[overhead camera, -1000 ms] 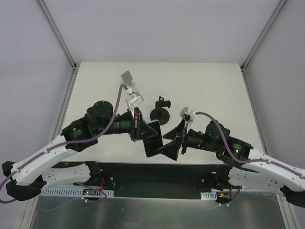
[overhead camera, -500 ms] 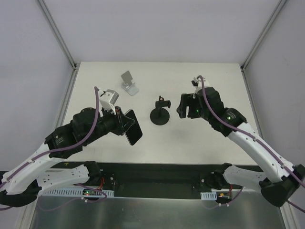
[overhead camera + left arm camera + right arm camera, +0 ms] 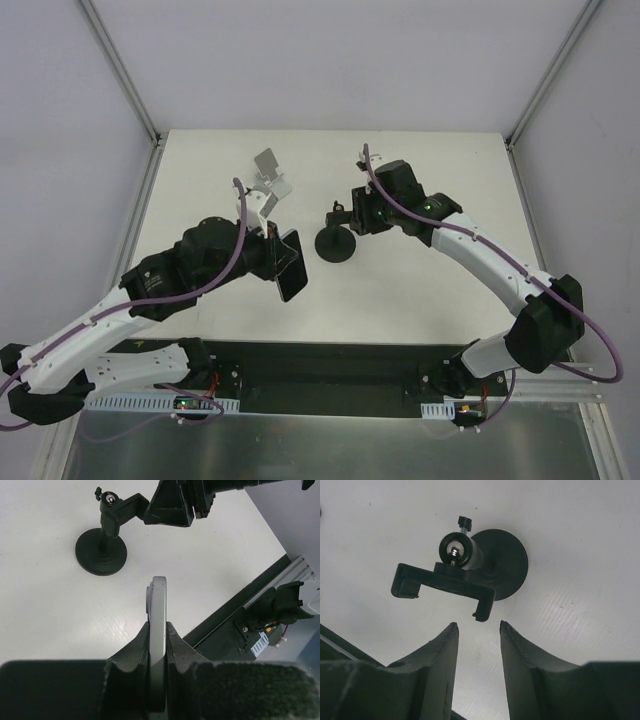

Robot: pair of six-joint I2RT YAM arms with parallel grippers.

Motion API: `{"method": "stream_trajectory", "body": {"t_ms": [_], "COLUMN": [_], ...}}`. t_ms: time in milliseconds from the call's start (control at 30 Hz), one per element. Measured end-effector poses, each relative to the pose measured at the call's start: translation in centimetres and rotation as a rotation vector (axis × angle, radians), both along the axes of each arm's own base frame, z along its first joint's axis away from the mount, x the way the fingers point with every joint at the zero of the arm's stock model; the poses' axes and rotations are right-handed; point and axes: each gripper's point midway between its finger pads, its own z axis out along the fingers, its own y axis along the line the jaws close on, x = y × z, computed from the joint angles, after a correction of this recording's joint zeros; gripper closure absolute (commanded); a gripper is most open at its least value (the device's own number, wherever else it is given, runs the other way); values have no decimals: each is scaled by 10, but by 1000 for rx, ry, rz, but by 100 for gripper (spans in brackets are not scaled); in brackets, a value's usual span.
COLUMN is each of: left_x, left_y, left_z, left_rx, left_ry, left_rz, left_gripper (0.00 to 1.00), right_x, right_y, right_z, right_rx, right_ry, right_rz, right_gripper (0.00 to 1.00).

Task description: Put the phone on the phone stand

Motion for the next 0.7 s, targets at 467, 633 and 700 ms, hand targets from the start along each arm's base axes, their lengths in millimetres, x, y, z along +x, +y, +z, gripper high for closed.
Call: {"method": "stream_trajectory", "body": {"t_ms": [467,633,700], "left_x": [24,31,33], "left_y": [-19,-21,-20], "left_z": [5,0,-2], "left_rx": [-36,-55,-58], "left_ry": [-36,-36,-35], "left_rz": [-26,-25,-19], "left_gripper": [100,100,100], "right_x": [16,20,22], "right_y": [11,11,11], "right_z": [11,7,6], "right_rx": [39,34,32], "right_ry": [-92,-106,-117], "right_rz": [30,34,36], "right_gripper": [75,81,89]}}
